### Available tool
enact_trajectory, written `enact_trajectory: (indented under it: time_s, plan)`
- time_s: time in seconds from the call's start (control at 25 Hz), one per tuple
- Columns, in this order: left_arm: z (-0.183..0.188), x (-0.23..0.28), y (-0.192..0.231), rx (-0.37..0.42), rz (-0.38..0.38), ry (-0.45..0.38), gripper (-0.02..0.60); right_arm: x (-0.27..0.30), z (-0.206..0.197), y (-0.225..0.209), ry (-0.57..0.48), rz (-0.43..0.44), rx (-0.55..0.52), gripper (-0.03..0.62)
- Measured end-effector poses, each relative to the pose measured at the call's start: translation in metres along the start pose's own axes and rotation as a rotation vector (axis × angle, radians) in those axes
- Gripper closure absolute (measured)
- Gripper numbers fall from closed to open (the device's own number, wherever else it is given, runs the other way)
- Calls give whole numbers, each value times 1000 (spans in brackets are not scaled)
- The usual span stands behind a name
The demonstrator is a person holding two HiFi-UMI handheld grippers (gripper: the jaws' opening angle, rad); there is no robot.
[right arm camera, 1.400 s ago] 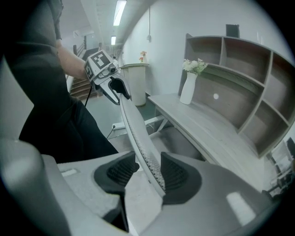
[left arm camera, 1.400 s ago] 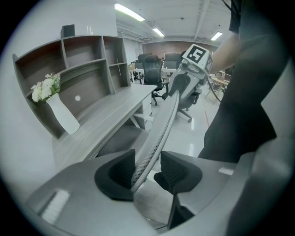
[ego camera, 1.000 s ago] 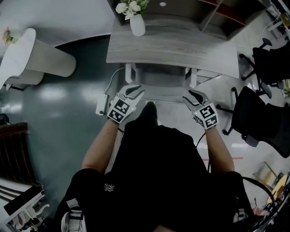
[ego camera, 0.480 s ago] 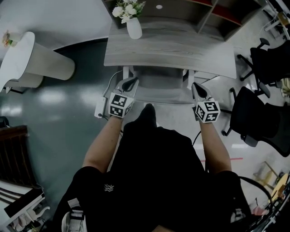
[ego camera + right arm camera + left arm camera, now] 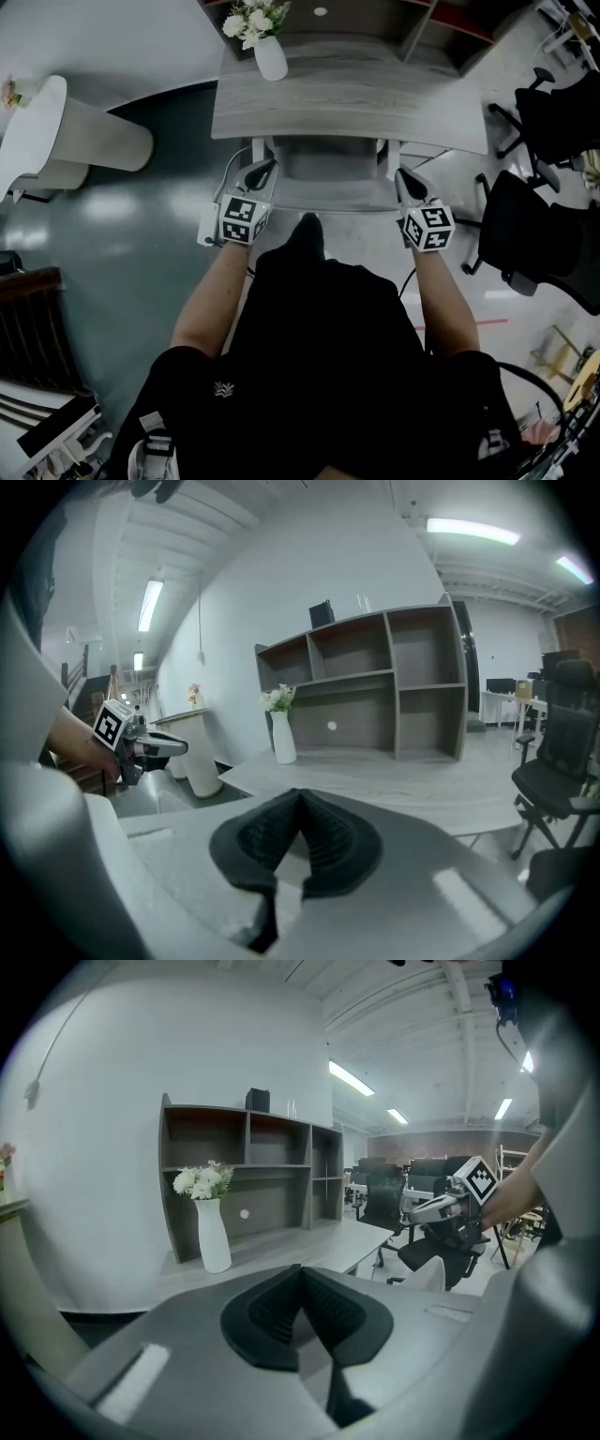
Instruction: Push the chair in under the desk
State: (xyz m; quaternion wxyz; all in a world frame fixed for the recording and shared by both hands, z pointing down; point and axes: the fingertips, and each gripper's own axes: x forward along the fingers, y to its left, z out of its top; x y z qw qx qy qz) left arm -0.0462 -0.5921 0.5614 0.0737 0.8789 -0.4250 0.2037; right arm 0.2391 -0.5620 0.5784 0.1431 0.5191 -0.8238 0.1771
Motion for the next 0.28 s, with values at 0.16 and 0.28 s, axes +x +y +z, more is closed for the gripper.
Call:
enact_trajectory:
  time_s: [0.16, 0.28]
  plan:
    - [-2, -1, 1, 3, -9, 4, 575, 0, 1, -1, 1, -7, 2, 592]
    - [-2, -2, 4, 6, -11, 5, 575, 2, 2, -1, 2, -8, 5, 592]
